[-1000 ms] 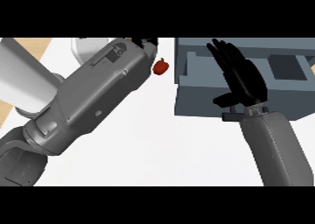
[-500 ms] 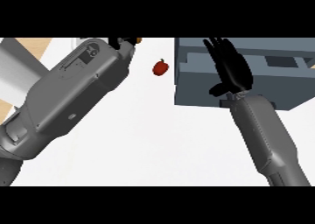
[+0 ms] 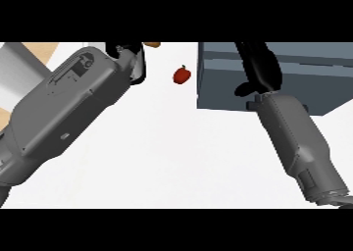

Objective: Pick up the can, place it into the drawer and close the drawer

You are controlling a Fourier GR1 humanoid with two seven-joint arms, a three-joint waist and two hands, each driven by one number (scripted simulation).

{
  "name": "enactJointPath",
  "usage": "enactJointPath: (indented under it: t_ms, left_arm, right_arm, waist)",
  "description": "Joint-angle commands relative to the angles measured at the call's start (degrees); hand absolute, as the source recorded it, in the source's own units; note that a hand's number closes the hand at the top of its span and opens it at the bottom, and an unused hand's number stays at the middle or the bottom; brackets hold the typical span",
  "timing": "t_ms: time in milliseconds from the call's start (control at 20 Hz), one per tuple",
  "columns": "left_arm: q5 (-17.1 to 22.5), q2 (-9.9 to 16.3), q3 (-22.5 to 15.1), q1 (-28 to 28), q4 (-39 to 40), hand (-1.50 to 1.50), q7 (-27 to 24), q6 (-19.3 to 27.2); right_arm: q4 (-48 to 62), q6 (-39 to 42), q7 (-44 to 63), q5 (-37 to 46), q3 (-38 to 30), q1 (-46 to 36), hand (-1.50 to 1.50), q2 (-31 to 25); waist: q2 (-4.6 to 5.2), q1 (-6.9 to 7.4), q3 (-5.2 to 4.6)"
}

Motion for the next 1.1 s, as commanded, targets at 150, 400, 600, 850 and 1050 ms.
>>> enactJointPath:
  t_ms: [150, 400, 600, 850, 1050]
  left_arm:
    - [-1.08, 2.88, 1.13, 2.38, -3.45, -1.50, 1.14, -1.41]
    - [-2.26, 4.46, 0.52, 2.13, -6.59, -1.50, 3.78, -0.25]
    - [-2.84, 4.47, 1.25, 2.72, -7.23, -1.50, 3.56, -0.16]
    - [-2.67, 4.79, 1.43, 4.32, -10.15, -1.50, 4.62, -0.60]
    - [-3.37, 5.15, 0.78, 6.25, -11.95, -1.50, 4.63, -0.30]
  right_arm:
    - [11.83, -7.00, 2.23, 1.15, -3.12, -7.55, -1.50, -0.32]
    - [15.67, -8.25, 2.21, 0.39, -5.20, -13.13, -1.50, -2.72]
    - [18.82, -9.95, 1.10, 0.84, -5.54, -13.88, -1.50, -3.98]
    - [20.72, -8.65, 3.69, 1.60, -5.73, -17.98, -1.50, -4.74]
    - [22.05, -8.76, 3.56, 0.82, -6.73, -18.32, -1.50, -4.80]
  waist:
    - [1.41, 1.23, 0.87]
    - [1.45, 1.82, 0.90]
    - [1.82, 1.99, 0.91]
    - [1.95, 2.65, 0.87]
    - [2.24, 3.43, 0.89]
